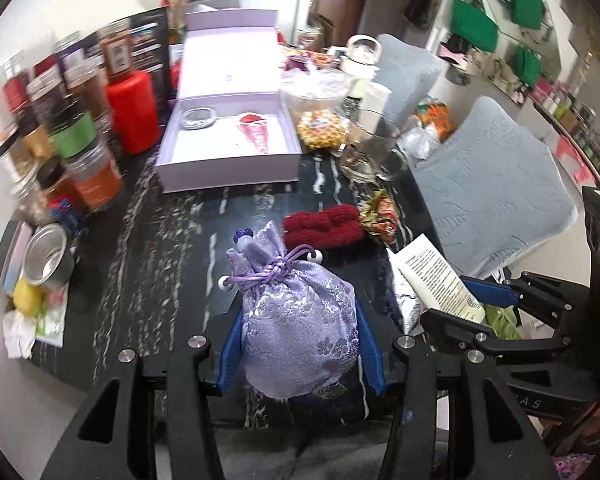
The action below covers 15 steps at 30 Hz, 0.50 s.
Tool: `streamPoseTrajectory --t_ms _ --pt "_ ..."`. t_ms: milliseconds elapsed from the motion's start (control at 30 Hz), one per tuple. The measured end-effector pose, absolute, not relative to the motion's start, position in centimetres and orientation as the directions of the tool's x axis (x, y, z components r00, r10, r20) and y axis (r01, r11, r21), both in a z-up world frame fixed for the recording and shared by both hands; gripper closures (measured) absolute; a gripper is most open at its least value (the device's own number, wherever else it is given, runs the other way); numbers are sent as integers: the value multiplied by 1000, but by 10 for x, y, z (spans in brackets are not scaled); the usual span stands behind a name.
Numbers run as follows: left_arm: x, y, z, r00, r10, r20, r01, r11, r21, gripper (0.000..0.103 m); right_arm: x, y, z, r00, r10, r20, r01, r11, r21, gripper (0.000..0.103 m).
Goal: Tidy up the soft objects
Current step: 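Carry the sachet and lotion bottle toward the lavender gift box with both tools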
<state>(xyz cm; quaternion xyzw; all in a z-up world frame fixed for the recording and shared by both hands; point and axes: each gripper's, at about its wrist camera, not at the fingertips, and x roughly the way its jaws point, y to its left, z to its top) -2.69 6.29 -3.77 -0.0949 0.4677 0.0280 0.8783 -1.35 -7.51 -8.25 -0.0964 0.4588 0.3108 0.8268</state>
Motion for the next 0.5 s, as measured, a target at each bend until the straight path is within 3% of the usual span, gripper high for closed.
streamPoseTrajectory --t_ms 500 --pt "-48 113 -32 570 31 -821 -253 957 -140 54 -18 -9 -81 325 463 -825 -690 713 128 53"
